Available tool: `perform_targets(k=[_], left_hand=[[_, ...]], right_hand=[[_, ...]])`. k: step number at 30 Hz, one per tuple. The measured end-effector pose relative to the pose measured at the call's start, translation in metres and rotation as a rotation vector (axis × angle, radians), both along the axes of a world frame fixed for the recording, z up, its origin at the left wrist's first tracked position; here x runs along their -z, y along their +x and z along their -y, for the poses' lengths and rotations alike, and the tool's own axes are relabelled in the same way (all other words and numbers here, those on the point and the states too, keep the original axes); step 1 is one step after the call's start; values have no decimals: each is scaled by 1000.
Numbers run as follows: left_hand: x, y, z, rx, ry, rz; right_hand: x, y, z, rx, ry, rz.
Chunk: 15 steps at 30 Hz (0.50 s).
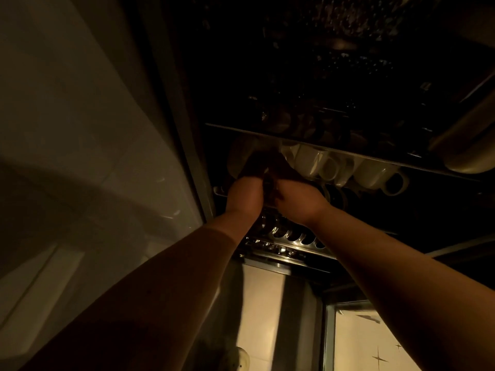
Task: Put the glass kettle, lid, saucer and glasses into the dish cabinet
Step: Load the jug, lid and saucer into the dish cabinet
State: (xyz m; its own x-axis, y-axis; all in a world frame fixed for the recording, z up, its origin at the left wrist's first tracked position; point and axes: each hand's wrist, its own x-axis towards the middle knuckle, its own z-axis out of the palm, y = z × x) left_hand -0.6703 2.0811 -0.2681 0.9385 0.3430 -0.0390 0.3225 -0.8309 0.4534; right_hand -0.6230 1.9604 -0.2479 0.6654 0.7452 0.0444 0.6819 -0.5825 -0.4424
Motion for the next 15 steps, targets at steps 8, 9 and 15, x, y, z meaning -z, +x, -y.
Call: perform_targets(k=[8, 9, 15], left_hand=[[-20, -37, 1, 186, 85, 75], [-25, -47, 2, 222, 74, 47], [-58, -98, 11, 307, 69, -156]], right_hand=[[-29, -47, 25, 42, -86, -56], [-34, -62, 32, 46, -77, -64], [-68, -140, 71, 48, -53, -100]])
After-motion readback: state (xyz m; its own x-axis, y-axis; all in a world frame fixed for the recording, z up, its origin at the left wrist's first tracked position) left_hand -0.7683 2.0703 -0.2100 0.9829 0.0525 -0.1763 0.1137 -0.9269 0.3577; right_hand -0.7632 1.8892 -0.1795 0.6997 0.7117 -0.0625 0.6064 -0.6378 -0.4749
